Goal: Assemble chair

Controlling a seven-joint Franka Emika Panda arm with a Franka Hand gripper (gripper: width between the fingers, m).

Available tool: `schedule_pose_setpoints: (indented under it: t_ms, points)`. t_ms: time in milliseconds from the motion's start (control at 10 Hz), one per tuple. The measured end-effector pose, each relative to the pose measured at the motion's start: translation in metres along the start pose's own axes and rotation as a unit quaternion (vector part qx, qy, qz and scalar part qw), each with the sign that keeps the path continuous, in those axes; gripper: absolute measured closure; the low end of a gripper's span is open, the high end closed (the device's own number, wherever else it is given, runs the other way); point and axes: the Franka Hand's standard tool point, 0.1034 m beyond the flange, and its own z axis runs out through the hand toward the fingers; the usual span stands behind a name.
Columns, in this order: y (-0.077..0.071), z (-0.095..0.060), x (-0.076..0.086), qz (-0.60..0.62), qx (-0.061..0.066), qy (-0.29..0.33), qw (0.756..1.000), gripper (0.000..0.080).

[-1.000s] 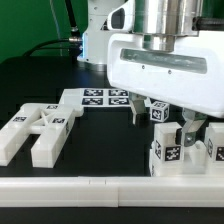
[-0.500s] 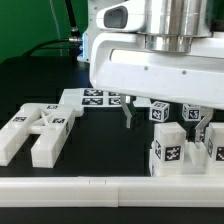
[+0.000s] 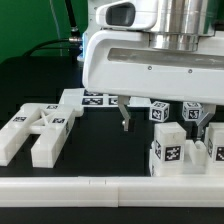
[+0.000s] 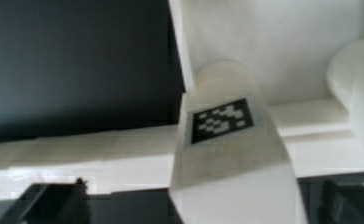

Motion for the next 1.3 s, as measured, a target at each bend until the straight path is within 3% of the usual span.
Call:
schedule_pose_setpoints:
  t_ms: [200,400,900,1300]
  points:
    - [0.0,0.0,0.0,-0.002,0.0,0.0,1.0,0.016]
    - [0.001,0.0,0.0,-0.002,0.0,0.0,1.0,0.0502]
    - [0.002,-0.001,-0.006,0.128,-0.002,-0.014,0.992,0.0509]
    - [0.011,-0.001,-0.012,0.191,-0.014,-0.03,0.981,0.0507]
